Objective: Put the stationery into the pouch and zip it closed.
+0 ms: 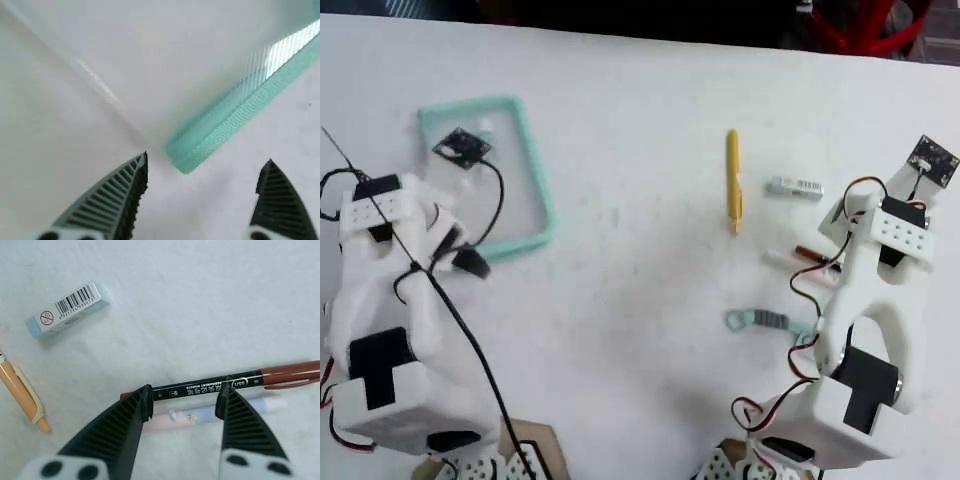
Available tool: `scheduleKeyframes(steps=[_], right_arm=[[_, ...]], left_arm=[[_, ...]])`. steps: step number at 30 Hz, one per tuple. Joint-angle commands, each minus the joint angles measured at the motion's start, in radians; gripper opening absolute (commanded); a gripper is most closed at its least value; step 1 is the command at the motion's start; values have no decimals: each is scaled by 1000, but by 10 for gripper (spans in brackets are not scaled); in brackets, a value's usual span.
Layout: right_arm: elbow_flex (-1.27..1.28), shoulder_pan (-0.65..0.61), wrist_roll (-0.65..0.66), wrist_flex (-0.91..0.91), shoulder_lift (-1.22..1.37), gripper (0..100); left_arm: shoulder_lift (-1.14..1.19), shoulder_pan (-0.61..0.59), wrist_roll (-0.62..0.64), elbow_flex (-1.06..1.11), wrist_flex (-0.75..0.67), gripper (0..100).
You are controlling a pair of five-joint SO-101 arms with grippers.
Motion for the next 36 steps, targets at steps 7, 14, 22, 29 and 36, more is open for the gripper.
scheduleKeyframes(steps=[7, 14, 22, 29, 36], right_arm=[[-38, -28, 9, -1, -7, 207], [-38, -28, 9, -1, -7, 207], [-58, -28, 9, -1, 36, 207], [-126, -22, 9, 7, 119, 205], [-132, -22, 9, 7, 125, 205]], left_arm=[[-232, -31, -338, 58, -52, 347], [-409, -18, -440, 482, -560, 359], [-354, 13, -431, 571, -796, 376], [-180, 10, -430, 572, -987, 351], [-108, 8, -269, 574, -1191, 351]])
